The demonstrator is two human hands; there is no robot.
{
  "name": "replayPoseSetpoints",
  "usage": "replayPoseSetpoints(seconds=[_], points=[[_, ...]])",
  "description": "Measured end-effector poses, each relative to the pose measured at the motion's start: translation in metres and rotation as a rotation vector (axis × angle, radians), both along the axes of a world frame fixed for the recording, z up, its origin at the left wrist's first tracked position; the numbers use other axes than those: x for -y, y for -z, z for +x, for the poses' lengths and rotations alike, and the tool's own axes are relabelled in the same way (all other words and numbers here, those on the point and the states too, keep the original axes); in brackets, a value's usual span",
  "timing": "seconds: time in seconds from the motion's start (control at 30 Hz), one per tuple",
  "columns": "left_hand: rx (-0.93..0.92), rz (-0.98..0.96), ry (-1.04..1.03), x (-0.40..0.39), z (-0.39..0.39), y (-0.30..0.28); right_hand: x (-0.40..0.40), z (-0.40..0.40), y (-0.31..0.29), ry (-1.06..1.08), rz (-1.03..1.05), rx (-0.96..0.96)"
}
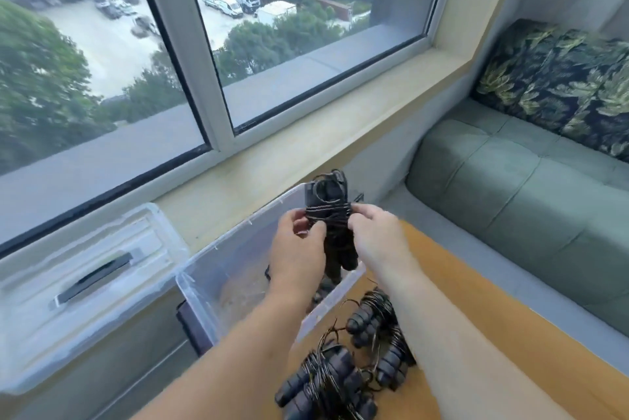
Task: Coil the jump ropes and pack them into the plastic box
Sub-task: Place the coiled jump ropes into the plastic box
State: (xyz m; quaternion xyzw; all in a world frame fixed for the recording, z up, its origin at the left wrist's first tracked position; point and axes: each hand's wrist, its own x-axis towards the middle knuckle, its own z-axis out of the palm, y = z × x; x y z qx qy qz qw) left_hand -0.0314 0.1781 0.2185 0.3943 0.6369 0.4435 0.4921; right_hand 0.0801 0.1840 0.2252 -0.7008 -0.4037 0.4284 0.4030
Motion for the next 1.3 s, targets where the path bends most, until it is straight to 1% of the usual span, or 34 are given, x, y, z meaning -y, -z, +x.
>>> replayPoseSetpoints(seconds=[0.07,0.13,0.23,0.3,0.37,0.4,0.47,0.5,0.6,0.67,0.77,0.93,1.0,1.1,1.17,1.23,1.27,1.3], points=[[0.011,-0.146,-0.086,-0.013,-0.033,0.024,-0.026,-0.029,0.02,-0.142,-0.099,0.074],[0.053,-0.319,-0.143,-0.016,-0.055,0.05,-0.042,-0.054,0.039,-0.411,-0.221,0.253],[0.111,-0.52,-0.215,-0.02,-0.077,0.082,-0.058,-0.089,0.066,-0.715,-0.369,0.512],[0.162,-0.619,-0.278,-0.02,-0.084,0.098,-0.059,-0.102,0.092,-0.823,-0.433,0.583],[0.203,-0.696,-0.316,-0.02,-0.087,0.113,-0.057,-0.112,0.116,-0.752,-0.538,0.539],[0.213,-0.719,-0.337,-0.022,-0.088,0.122,-0.055,-0.116,0.124,-0.704,-0.557,0.53],[0.254,-0.759,-0.376,-0.027,-0.089,0.139,-0.054,-0.117,0.139,-0.778,-0.555,0.612],[0.254,-0.77,-0.396,-0.03,-0.09,0.151,-0.053,-0.118,0.145,-0.784,-0.575,0.611],[0.198,-0.808,-0.397,-0.035,-0.092,0.179,-0.052,-0.122,0.158,-0.832,-0.536,0.682],[0.2,-0.824,-0.4,-0.037,-0.092,0.195,-0.053,-0.123,0.17,-0.847,-0.524,0.727],[0.224,-0.856,-0.406,-0.037,-0.094,0.186,-0.051,-0.127,0.185,-0.866,-0.555,0.736],[0.236,-0.82,-0.365,-0.038,-0.091,0.19,-0.053,-0.129,0.207,-0.821,-0.584,0.727],[0.278,-0.82,-0.372,-0.039,-0.092,0.182,-0.056,-0.127,0.204,-0.803,-0.587,0.725],[0.315,-0.792,-0.353,-0.042,-0.093,0.171,-0.065,-0.117,0.188,-0.808,-0.508,0.697],[0.264,-0.764,-0.309,-0.042,-0.089,0.162,-0.069,-0.103,0.167,-0.745,-0.453,0.61],[0.095,-0.713,-0.237,-0.037,-0.082,0.151,-0.063,-0.085,0.139,-0.652,-0.395,0.443],[-0.033,-0.683,-0.257,-0.036,-0.076,0.141,-0.059,-0.073,0.123,-0.584,-0.348,0.351],[-0.204,-0.626,-0.231,-0.035,-0.072,0.137,-0.052,-0.06,0.106,-0.508,-0.303,0.277]])
